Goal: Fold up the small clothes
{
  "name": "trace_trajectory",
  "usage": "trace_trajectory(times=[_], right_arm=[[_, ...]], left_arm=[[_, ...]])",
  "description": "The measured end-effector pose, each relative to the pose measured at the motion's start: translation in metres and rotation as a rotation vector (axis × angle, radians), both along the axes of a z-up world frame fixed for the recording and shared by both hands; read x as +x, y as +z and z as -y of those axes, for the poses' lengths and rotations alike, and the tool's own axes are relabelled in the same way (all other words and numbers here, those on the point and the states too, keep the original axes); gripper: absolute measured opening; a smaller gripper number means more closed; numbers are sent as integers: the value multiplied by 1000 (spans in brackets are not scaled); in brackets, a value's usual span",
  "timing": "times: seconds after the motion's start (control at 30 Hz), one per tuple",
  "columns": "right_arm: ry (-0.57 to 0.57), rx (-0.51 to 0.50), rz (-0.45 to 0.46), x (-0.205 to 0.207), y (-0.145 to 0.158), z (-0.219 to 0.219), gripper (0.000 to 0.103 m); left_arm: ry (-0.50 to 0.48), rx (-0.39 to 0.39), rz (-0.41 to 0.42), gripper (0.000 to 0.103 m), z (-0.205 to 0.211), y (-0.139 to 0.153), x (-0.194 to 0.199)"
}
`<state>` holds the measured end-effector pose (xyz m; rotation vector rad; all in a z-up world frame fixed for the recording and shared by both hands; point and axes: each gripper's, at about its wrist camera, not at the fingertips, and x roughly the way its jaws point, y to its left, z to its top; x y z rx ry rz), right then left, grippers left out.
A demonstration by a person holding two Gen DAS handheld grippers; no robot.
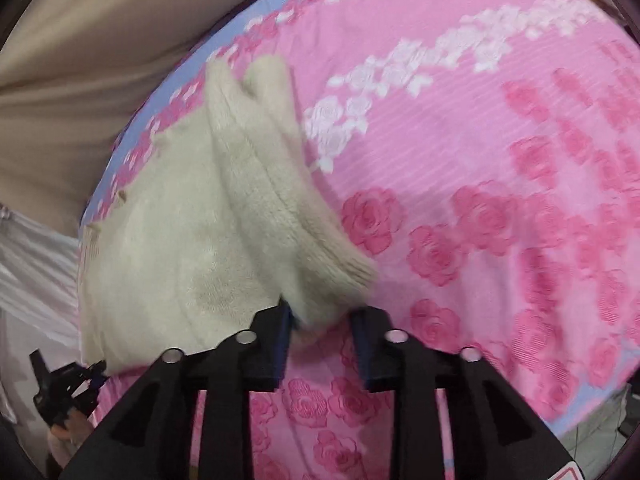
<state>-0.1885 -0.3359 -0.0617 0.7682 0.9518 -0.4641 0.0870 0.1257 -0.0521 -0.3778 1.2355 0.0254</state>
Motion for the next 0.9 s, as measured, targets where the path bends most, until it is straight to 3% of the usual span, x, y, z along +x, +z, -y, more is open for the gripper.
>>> trace_trajectory(times=[0.07,0.13,0.2,0.27,0.33,0.43,0.5,0.53,0.67,0.73,0.77,0.8,0.83,0.9], right_arm=[[0,-104,8,-1,24,-1,34],[53,-156,61,14,46,-5,26],[133,-167,93,45,58,-16,20],[235,-170,120,87,58,-31,19],[300,-220,107,119,50,-40,19],[235,-289,-6,144,16,-12,18],[166,-244,-101,139,-8,23,6],[155,-206,-74,135,-7,30,6],[200,-256,-3,129,22,11,12],[217,-308,-54,133,9,10,12],[204,-309,-110,136,-7,18,5],[183,-274,-92,135,-14,25,5],[136,-227,-50,129,-10,34,4],[104,-247,-24,124,12,32,0]], left_arm=[[-17,31,96,17,2,33,0],[-51,43,170,20,11,55,10],[-84,1,201,24,24,63,27],[-129,-24,195,27,48,57,50],[-164,2,161,27,71,38,73],[-162,91,101,29,91,-4,99],[-141,121,77,29,86,-24,110],[-135,108,88,29,80,-26,114],[-147,101,90,29,75,-24,116],[-143,111,96,29,76,-27,116],[-142,123,99,30,78,-28,115],[-141,129,100,30,80,-29,116],[-144,136,100,30,81,-29,115],[-154,144,98,30,82,-28,115]])
